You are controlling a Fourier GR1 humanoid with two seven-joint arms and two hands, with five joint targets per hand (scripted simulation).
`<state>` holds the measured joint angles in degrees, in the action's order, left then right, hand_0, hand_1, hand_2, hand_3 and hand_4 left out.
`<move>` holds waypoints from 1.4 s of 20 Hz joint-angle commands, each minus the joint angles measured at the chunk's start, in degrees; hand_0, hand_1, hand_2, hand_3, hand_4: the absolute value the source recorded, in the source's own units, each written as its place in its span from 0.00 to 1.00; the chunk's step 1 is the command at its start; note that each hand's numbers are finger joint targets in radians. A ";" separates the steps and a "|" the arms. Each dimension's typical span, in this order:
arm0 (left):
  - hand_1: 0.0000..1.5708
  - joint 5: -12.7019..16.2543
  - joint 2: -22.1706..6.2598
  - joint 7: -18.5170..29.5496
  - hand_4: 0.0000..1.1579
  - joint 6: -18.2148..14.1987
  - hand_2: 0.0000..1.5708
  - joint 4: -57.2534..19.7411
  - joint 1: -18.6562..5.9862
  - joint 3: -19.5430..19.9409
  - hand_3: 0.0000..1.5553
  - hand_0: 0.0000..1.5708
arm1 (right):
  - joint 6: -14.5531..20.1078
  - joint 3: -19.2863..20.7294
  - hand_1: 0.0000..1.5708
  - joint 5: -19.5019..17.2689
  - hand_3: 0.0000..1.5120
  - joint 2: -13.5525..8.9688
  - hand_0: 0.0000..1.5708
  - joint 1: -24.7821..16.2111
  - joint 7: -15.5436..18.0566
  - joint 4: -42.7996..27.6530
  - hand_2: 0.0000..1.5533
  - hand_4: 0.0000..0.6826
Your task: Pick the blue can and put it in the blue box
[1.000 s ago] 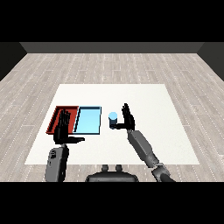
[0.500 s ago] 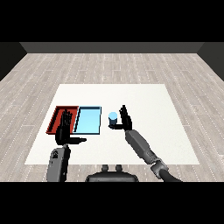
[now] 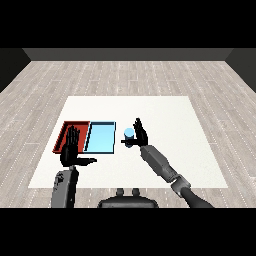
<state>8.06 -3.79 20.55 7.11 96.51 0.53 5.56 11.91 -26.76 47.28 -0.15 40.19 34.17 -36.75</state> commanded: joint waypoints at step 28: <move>0.00 -3.39 1.37 -1.70 0.00 -2.61 0.00 2.96 1.12 -2.65 0.00 0.00 | 20.71 -13.05 0.95 11.69 0.94 0.14 0.95 9.53 1.14 9.76 0.94 0.93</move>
<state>6.82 -3.08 20.00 5.83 96.13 -0.40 4.80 29.78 -40.32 60.73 -0.06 49.30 35.91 -25.35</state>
